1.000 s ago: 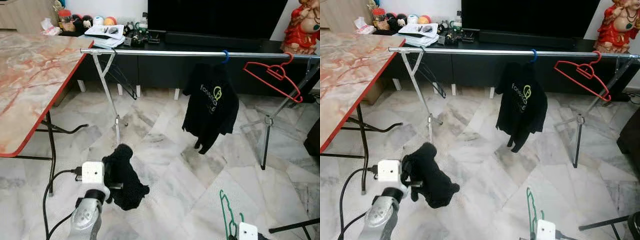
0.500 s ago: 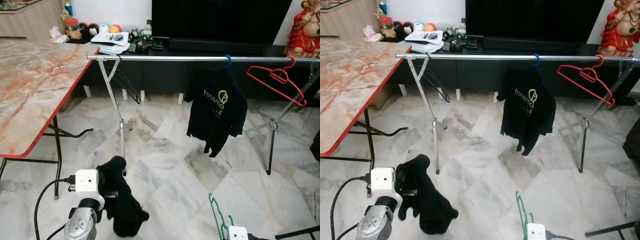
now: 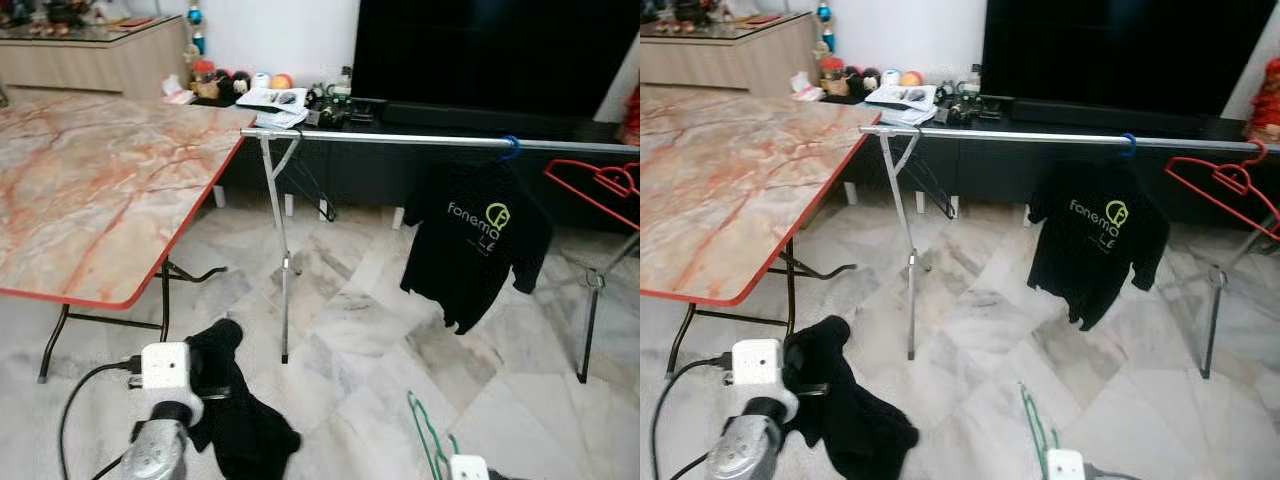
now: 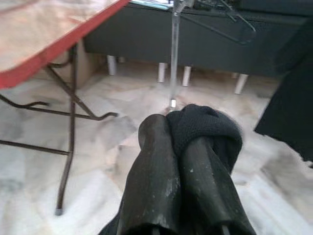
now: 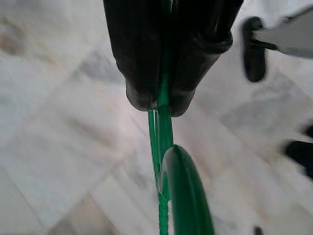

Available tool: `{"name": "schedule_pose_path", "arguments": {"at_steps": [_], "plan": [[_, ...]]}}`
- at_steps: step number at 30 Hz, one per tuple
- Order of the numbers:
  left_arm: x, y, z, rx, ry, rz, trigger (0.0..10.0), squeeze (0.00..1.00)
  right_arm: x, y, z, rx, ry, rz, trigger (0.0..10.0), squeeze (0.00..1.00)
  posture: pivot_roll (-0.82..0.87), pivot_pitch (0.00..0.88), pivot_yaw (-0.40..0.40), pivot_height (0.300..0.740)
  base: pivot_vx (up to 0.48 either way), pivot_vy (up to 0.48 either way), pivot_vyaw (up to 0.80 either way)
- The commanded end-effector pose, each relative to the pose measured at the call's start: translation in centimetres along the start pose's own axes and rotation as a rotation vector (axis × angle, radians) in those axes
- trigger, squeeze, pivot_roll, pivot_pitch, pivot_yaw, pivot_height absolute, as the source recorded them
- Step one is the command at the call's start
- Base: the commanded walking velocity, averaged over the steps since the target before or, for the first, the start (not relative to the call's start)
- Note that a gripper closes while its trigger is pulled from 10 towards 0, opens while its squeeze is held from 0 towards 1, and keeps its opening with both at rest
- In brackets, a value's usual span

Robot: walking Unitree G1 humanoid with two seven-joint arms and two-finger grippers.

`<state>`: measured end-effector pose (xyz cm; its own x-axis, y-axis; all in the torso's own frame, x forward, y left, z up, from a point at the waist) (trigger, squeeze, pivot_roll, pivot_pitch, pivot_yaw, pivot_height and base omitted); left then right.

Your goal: Hang hanger

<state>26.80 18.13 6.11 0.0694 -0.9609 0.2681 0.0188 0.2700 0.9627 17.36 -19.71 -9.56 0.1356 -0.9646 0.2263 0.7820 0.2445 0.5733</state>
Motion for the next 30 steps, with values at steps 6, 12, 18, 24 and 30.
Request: {"name": "schedule_pose_path", "arguments": {"at_steps": [6,12,18,24,30], "plan": [[-0.7,0.7,0.1,0.01,0.016,-0.009,10.0,0.0,-1.1,1.1,-0.2,0.024,0.034,0.022,10.0,0.0,0.05,0.0,-0.017,0.74,0.0,0.354,0.0],[-0.7,1.1,-0.3,0.016,0.017,-0.012,10.0,0.0,-1.3,1.6,-0.3,0.034,0.041,0.024,10.0,0.0,0.06,0.007,-0.018,0.74,0.0,0.354,0.0],[-1.0,1.1,-0.2,0.015,0.03,-0.012,10.0,0.0,-1.4,1.7,-0.4,0.033,0.053,0.055,10.0,0.0,0.07,0.039,-0.026,0.74,0.0,0.352,0.0],[-1.3,1.4,0.0,0.023,0.049,-0.014,10.0,0.0,-1.3,1.6,-0.4,0.03,0.049,0.051,10.0,0.0,0.09,0.053,-0.033,0.74,0.0,0.354,0.0],[-1.8,1.7,-0.1,0.035,0.068,-0.019,10.0,0.0,-1.3,1.8,-0.4,0.03,0.05,0.054,10.0,0.0,0.1,0.054,-0.038,0.74,0.0,0.356,0.0]]}}
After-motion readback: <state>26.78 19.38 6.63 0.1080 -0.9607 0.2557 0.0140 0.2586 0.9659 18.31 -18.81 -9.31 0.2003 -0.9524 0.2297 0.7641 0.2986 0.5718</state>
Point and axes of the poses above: a point about 5 cm out from each wrist's last joint towards the gripper, its own z axis pointing back from the gripper into the wrist, its own y axis along the axis of the wrist's last joint, x = y × z, the point moved 1 cm from there along -z, pointing out of the wrist towards the gripper, and after that the axes turned 14 degrees about z, right-handed, at the moved point
